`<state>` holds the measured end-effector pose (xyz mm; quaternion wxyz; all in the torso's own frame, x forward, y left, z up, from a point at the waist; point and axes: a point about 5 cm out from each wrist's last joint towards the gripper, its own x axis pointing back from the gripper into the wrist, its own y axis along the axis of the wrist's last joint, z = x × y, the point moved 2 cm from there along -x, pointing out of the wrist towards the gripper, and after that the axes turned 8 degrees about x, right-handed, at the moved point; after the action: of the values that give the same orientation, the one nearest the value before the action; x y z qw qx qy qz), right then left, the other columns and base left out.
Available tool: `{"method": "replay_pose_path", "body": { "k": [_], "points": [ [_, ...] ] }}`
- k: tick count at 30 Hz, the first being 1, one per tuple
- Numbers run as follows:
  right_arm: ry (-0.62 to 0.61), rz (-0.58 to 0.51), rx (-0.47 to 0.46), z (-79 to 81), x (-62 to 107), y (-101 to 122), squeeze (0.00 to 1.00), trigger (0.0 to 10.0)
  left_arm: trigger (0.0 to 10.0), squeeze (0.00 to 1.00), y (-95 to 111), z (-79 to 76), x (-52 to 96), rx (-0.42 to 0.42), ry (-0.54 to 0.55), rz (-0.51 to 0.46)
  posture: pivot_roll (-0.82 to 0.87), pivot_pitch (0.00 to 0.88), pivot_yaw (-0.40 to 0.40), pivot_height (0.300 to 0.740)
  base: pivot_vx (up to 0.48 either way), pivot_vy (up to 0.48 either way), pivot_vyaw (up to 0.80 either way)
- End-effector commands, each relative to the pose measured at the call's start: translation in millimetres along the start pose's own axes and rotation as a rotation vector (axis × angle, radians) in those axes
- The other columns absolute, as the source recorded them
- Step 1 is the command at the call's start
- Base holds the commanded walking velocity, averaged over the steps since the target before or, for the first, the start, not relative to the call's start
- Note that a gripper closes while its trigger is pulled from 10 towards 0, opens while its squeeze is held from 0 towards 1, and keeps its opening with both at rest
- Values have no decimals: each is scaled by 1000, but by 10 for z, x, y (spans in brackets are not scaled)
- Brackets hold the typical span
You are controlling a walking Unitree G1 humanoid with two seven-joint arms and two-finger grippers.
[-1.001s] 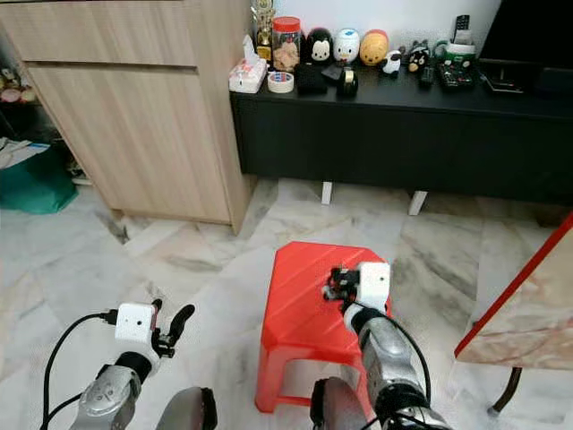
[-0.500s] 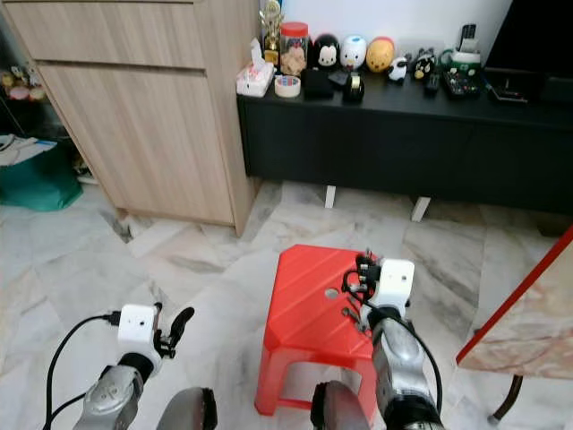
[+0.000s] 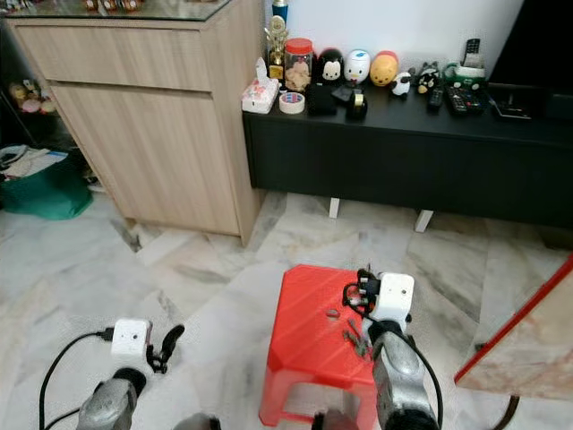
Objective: Hang keys on a hook
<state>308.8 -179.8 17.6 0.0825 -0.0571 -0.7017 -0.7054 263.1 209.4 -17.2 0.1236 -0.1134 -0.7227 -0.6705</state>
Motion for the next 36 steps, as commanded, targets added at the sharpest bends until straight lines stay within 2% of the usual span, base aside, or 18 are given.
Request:
{"method": "replay_pose_path", "body": {
  "k": [1, 5, 34, 35, 36],
  "points": [
    [1, -29, 3, 12, -9, 48, 0, 10000, 10000, 0, -85, 72, 32, -10, 26, 38, 54, 0, -31, 740, 0, 0, 0],
    [-9, -25, -7, -8, 2, 27, 0, 10000, 10000, 0, -202, 115, 66, 3, 50, 92, 60, 0, -40, 740, 0, 0, 0],
    [-9, -25, -7, -8, 2, 27, 0, 10000, 10000, 0, -202, 115, 66, 3, 50, 92, 60, 0, -40, 740, 0, 0, 0],
    [-13, -24, -3, -15, 7, 21, 0, 10000, 10000, 0, -238, 130, 70, 3, 58, 108, 60, 0, -40, 740, 0, 0, 0],
    [-36, -11, -15, -22, 19, -16, 0, 10000, 10000, 0, -520, 167, 192, 22, 111, 247, 41, 0, -51, 740, 0, 0, 0]
  ]
}}
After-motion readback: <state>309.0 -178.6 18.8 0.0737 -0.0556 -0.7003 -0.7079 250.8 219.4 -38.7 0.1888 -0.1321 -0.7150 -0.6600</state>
